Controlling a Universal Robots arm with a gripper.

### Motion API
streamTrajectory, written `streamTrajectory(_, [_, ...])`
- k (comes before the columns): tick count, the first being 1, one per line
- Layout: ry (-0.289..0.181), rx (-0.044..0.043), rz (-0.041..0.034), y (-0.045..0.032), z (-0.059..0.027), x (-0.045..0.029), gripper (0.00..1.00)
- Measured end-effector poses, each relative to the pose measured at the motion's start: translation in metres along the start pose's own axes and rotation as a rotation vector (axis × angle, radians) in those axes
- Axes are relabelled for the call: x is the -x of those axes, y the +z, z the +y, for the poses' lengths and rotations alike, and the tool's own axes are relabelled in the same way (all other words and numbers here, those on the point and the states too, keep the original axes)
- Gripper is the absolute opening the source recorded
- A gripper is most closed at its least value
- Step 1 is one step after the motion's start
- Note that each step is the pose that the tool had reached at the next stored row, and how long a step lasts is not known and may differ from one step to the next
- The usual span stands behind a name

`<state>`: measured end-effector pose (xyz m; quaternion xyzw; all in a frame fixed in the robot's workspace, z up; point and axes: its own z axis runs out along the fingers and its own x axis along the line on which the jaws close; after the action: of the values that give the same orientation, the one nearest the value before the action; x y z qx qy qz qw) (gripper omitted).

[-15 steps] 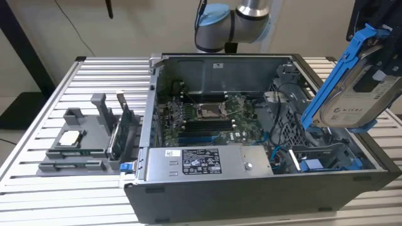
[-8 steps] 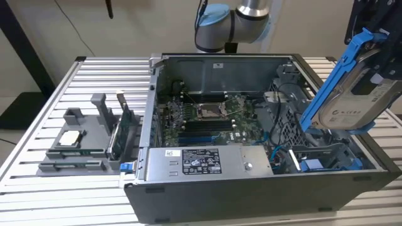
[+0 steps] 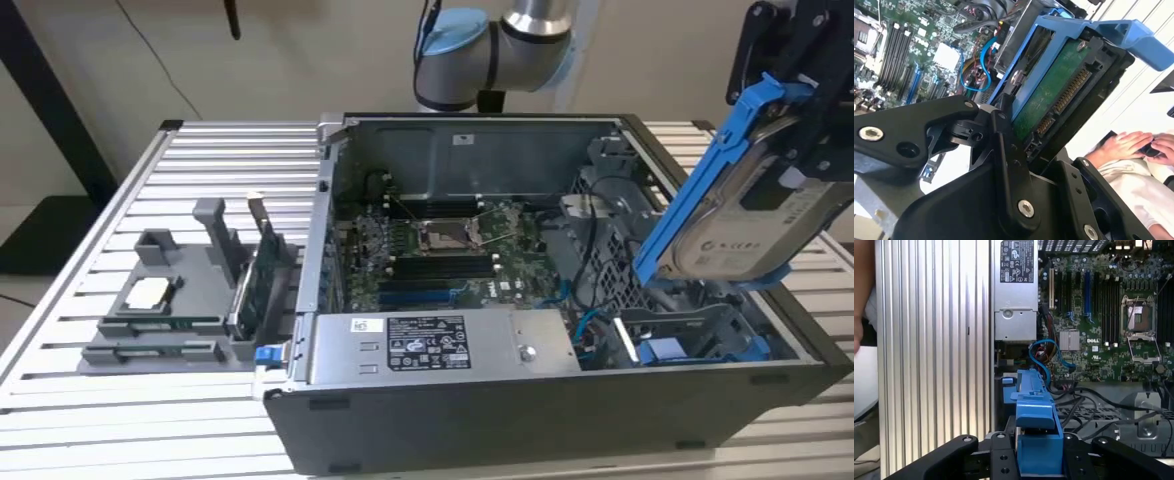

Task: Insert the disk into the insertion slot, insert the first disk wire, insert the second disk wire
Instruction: 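Insert the disk into the insertion slot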

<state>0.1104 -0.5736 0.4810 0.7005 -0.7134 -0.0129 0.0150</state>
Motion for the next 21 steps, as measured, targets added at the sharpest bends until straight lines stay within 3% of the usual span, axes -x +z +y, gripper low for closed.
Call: streamTrajectory(21, [0.000,0.0000,0.0001,0.0114,-0.0005,0.0000,0.33])
